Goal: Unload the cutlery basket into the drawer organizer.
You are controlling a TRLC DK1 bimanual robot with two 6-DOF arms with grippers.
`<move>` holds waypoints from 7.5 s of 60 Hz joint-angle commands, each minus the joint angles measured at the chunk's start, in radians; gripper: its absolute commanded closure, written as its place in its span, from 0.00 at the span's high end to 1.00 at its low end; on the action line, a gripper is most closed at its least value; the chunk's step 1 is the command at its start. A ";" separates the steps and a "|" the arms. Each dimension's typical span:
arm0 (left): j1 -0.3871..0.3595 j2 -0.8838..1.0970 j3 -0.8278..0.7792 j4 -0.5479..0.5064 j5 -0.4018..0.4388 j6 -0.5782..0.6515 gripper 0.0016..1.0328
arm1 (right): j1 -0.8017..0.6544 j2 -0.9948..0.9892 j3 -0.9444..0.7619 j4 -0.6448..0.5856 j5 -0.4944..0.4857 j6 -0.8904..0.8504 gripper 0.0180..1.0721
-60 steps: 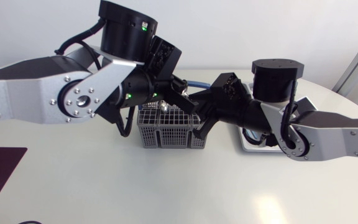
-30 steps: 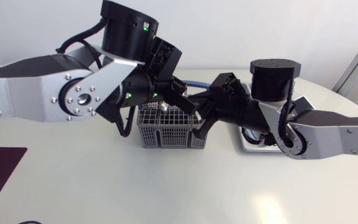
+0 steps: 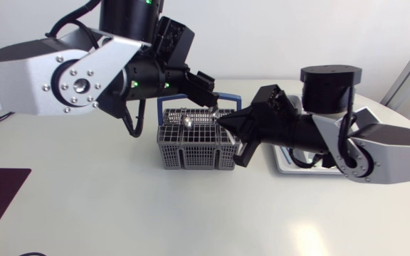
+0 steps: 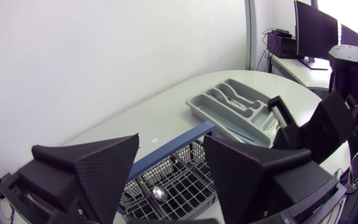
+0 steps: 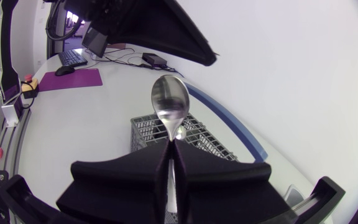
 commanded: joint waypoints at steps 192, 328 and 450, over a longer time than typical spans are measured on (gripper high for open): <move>0.135 0.169 0.065 -0.225 0.204 0.068 0.91 | -0.822 0.105 0.173 -0.935 -0.251 -1.187 0.70; 0.225 0.288 -0.114 0.206 0.419 -0.232 0.43 | -0.783 -0.036 -0.100 -0.859 -0.466 -1.061 0.70; 0.297 0.184 -0.229 0.282 0.600 -0.250 0.03 | -0.774 -0.058 -0.127 -0.850 -0.464 -1.058 0.70</move>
